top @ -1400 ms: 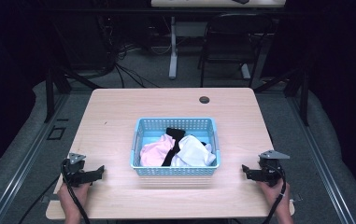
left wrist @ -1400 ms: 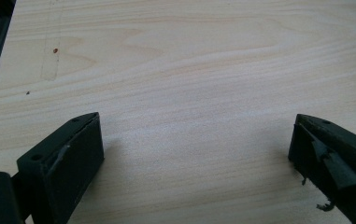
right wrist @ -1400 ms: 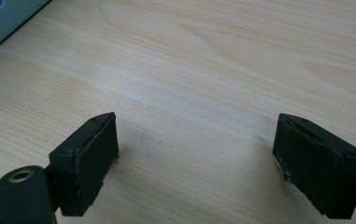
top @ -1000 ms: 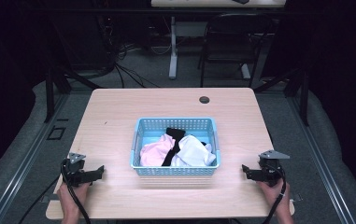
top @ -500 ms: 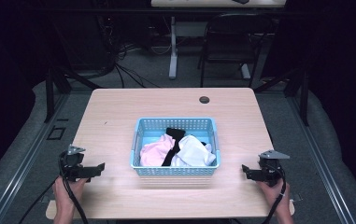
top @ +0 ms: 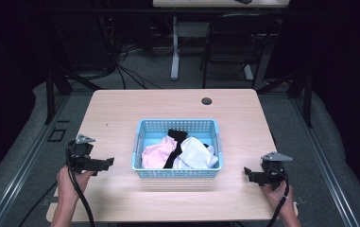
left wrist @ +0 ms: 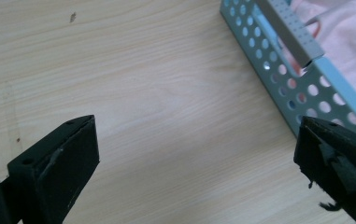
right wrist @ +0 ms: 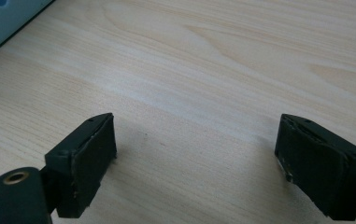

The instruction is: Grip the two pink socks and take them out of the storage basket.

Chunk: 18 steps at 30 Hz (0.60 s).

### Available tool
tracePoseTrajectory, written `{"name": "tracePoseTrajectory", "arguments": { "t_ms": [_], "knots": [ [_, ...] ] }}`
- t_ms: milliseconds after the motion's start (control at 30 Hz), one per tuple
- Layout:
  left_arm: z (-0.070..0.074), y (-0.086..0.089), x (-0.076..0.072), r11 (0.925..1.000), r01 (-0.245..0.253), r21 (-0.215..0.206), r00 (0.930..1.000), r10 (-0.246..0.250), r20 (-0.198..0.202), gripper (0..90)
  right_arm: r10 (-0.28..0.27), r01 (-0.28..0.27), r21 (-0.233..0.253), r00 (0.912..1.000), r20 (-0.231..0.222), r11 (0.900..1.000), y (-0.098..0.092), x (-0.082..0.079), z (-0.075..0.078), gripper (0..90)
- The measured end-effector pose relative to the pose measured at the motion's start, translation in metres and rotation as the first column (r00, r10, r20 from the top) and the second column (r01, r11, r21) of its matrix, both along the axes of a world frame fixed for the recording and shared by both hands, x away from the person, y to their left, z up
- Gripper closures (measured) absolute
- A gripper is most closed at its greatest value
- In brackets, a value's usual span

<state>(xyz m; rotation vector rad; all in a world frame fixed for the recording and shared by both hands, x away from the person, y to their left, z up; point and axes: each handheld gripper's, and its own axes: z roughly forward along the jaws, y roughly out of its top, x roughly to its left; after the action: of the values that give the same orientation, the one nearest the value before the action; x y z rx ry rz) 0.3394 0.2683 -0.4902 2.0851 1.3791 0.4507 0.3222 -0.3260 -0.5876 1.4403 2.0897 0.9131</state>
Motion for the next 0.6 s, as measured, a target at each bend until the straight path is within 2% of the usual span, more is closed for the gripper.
{"name": "tracePoseTrajectory", "arguments": {
  "t_ms": [33,100,200,333,467,600],
  "knots": [
    [0.002,-0.002,0.002,1.0,0.006,0.005,1.0,-0.006,0.002,0.2,0.0,0.0,0.0,1.0,-0.001,1.0,0.0,0.0,0.0,11.9],
    [0.008,-0.006,0.008,0.9996,0.024,0.015,0.9995,-0.024,-0.019,0.2,0.001,-0.001,0.0,1.0,-0.002,1.0,0.0,0.0,0.0,11.9],
    [0.019,-0.014,0.009,0.9991,0.041,0.007,0.9991,-0.041,-0.015,0.2,0.002,-0.002,-0.001,1.0,-0.003,1.0,0.0,0.0,0.0,11.7],
    [0.034,-0.031,0.015,0.9964,0.081,0.027,0.9967,-0.081,-0.001,0.2,0.002,-0.002,-0.006,1.0,-0.003,1.0,0.0,0.001,0.0,11.2],
    [0.048,-0.052,0.021,0.9901,0.137,0.031,0.9905,-0.137,-0.002,0.2,0.004,-0.004,-0.007,1.0,-0.005,1.0,0.0,0.001,0.0,11.1],
    [0.052,-0.081,0.029,0.9786,0.201,0.044,0.9794,-0.2,-0.029,0.2,0.004,-0.004,-0.008,1.0,-0.007,1.0,0.001,0.001,0.0,11.1]
  ]
}}
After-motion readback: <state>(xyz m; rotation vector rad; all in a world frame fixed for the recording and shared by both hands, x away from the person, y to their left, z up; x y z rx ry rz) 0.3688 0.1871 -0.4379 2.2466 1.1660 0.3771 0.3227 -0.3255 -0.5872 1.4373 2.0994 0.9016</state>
